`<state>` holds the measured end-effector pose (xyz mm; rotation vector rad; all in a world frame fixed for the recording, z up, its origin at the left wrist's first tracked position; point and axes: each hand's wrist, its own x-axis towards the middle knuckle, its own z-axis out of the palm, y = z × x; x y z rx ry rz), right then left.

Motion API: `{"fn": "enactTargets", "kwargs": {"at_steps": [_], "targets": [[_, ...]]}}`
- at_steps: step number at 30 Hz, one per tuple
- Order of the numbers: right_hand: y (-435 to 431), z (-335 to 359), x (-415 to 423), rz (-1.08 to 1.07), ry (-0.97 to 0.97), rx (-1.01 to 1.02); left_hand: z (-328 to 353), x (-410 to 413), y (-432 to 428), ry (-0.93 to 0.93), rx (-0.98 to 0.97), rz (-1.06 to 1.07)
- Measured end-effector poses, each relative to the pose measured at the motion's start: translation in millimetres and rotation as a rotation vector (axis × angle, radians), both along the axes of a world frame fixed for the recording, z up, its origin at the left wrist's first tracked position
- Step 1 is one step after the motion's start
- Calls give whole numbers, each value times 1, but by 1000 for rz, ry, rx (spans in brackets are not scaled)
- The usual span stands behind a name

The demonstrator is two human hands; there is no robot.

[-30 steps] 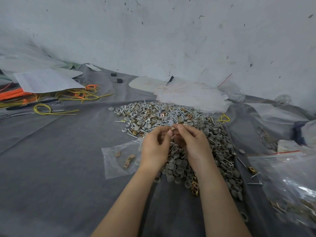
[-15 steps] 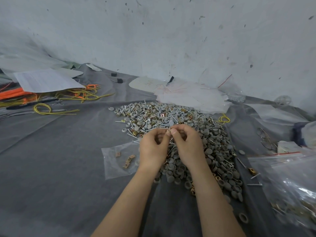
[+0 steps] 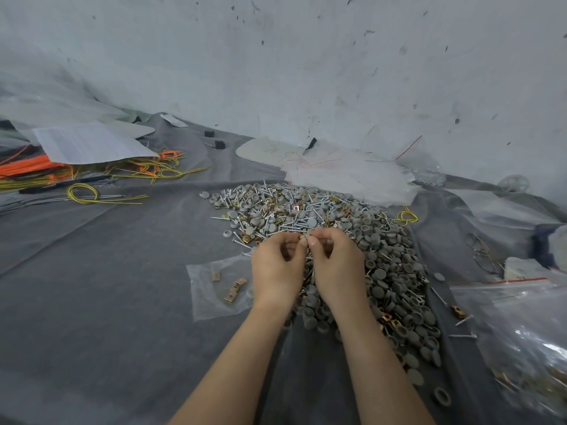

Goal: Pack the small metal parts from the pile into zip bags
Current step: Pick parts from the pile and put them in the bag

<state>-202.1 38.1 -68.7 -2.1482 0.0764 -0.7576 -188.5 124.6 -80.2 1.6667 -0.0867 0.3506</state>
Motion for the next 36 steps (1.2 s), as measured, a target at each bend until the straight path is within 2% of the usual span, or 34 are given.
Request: {"fn": "enactTargets", "kwargs": {"at_steps": [5, 10, 15, 16, 25, 30, 36], "targets": [[0, -2, 0, 15, 89, 38, 3, -3, -1, -22, 37, 12], [-15, 1, 4, 169, 244, 146, 5, -2, 1, -17, 5, -43], [-34, -1, 2, 377, 320, 490, 4, -1, 3, -22, -57, -152], [-36, -1, 2, 386, 321, 506, 4, -1, 3, -18, -61, -162], [-32, -2, 3, 255, 194, 322, 1, -2, 1, -2, -46, -121], [-22, 3, 1, 198, 149, 248, 3, 0, 0, 33, -137, -110], [-8, 0, 4, 5, 123, 67, 3, 1, 1, 68, -155, -75]]}}
